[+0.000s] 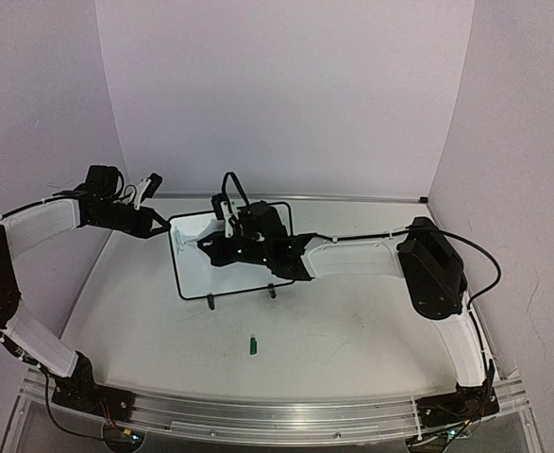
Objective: Write a sentence on the whiteboard
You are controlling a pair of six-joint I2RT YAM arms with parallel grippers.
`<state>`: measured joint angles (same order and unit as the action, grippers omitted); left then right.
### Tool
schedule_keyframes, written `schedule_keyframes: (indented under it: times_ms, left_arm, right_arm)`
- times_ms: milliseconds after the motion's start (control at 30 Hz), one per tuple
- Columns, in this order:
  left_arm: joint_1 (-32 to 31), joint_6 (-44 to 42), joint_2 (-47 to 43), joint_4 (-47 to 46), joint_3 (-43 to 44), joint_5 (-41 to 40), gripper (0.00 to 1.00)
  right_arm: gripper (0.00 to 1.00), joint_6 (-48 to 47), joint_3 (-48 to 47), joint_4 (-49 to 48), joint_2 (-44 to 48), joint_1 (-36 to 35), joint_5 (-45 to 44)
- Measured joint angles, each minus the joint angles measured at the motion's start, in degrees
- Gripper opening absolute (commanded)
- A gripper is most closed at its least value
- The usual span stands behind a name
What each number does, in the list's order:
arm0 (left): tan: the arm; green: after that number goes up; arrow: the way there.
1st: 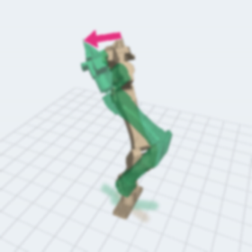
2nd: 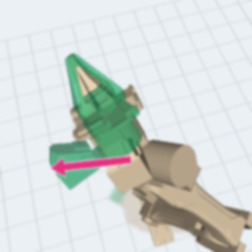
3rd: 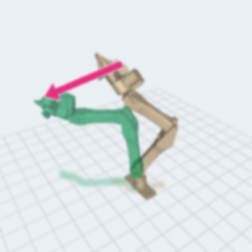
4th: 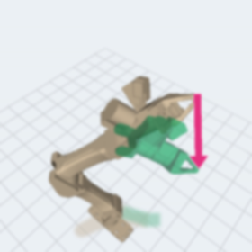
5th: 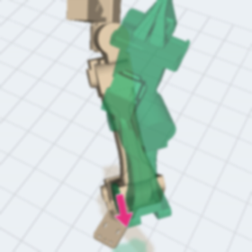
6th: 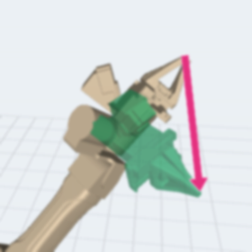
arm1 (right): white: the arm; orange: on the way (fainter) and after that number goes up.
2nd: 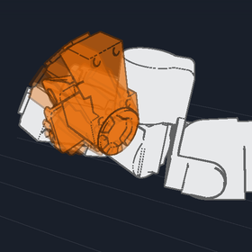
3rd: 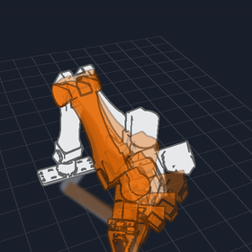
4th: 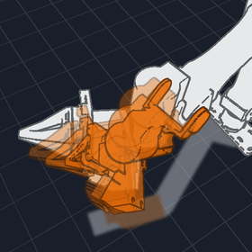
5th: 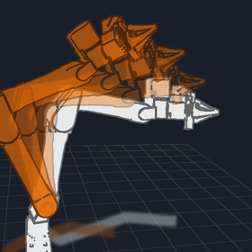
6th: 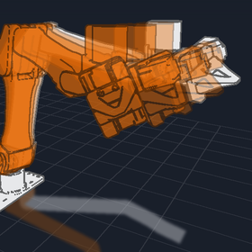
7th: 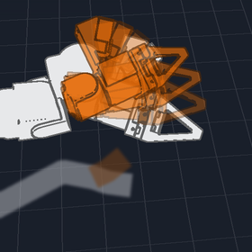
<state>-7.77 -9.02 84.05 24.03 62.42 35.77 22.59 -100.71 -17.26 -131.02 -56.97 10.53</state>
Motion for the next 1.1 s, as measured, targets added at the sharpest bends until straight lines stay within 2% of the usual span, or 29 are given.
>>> schedule_keyframes:
  times_ms: [867, 1100]
  left_arm:
    - [0.02, 0.00, -0.02, 0.02, -0.01, 0.04, 0.00]
    - [0.02, -0.02, -0.11, 0.06, -0.01, 0.02, 0.00]
  right_arm:
    - [0.00, -0.49, -2.78, -1.87, 0.04, 0.17, -3.17]
    - [0.00, -0.70, 2.14, -5.07, 3.03, 0.65, 0.15]
